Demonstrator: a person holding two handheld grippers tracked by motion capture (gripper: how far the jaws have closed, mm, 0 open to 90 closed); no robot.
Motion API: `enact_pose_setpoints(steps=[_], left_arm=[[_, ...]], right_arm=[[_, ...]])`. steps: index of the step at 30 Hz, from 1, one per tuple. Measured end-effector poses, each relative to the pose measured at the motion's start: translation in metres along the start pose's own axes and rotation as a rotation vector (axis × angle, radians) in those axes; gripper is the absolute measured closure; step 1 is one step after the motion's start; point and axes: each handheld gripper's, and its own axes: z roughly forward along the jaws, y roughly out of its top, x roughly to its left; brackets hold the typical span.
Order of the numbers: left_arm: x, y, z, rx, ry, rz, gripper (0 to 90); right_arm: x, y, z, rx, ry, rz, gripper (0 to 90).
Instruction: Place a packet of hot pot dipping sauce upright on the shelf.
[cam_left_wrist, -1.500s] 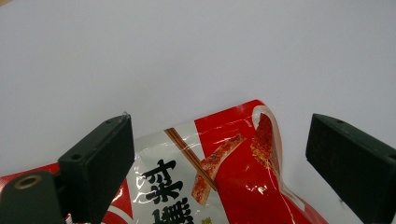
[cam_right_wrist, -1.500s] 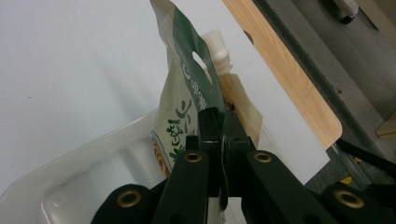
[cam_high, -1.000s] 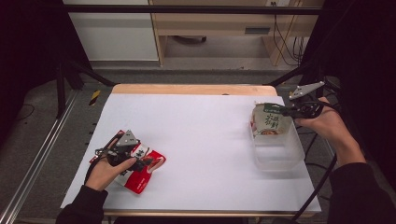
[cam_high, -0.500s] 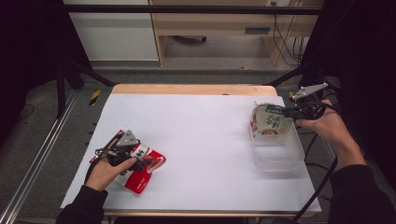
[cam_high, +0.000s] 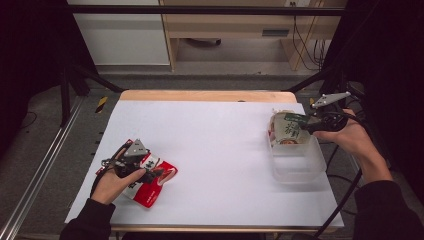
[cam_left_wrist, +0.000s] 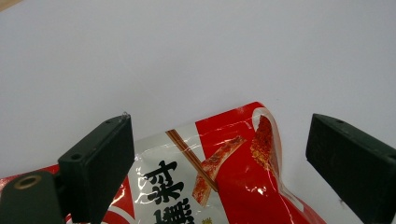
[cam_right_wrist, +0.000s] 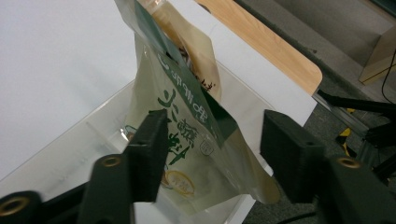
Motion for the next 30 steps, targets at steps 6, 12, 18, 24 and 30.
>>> enact_pose_setpoints(steps=[6, 12, 18, 24, 30], left_arm=[[0.0, 0.0, 0.0, 0.001, 0.0, 0.001, 8.1], [0.0, -0.001, -0.001, 0.001, 0.006, 0.0, 8.1], [0.0, -0.001, -0.002, 0.007, 0.016, 0.008, 7.8], [0.0, -0.002, -0.005, 0.024, 0.04, 0.01, 5.5], [0.0, -0.007, -0.013, 0.028, 0.073, 0.005, 4.9]], right_arm=[[0.009, 0.009, -0.01, -0.055, -0.032, -0.016, 29.4], [0.031, 0.025, -0.025, -0.126, -0.054, -0.041, 20.6], [0.057, 0.04, -0.033, -0.171, -0.049, -0.034, 14.8], [0.096, 0.052, -0.035, -0.237, -0.006, -0.072, 13.0], [0.14, 0.055, -0.022, -0.267, 0.059, -0.091, 10.7]])
